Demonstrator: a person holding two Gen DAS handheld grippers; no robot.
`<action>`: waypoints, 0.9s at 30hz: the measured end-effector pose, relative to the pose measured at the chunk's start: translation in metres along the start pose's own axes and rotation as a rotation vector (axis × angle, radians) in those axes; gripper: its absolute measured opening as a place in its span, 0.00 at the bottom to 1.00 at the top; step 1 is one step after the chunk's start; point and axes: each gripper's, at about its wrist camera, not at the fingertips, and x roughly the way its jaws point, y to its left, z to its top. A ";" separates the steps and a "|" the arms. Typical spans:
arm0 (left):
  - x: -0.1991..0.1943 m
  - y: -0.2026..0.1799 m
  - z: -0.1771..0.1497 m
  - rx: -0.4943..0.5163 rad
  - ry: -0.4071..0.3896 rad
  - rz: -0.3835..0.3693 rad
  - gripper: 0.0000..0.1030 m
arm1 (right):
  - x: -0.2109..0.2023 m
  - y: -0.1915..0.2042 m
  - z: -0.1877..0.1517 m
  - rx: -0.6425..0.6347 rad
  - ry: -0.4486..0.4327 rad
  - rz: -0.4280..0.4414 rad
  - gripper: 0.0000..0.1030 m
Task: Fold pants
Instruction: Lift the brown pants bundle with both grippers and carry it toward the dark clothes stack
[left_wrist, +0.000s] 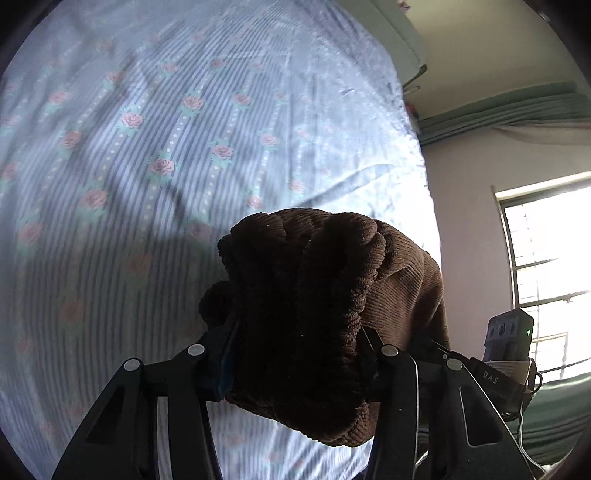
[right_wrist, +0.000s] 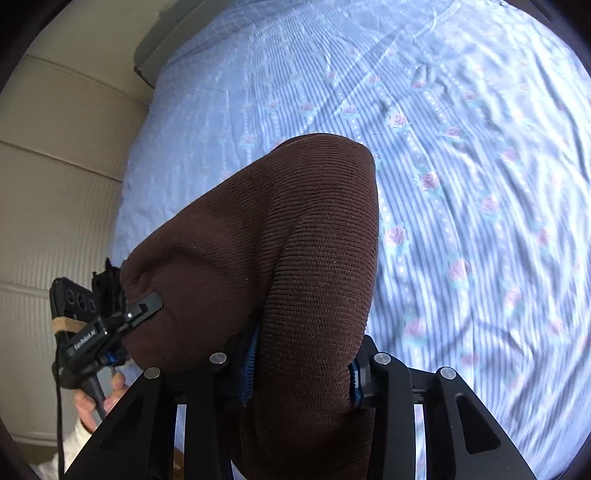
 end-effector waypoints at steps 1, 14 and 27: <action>-0.011 -0.005 -0.007 0.008 -0.010 -0.007 0.46 | -0.007 0.004 -0.005 -0.003 -0.008 -0.001 0.38; -0.158 -0.051 -0.088 0.128 -0.207 0.042 0.47 | -0.109 0.089 -0.090 -0.159 -0.099 0.088 0.38; -0.255 -0.077 -0.180 0.040 -0.471 0.126 0.47 | -0.169 0.146 -0.133 -0.422 -0.123 0.242 0.38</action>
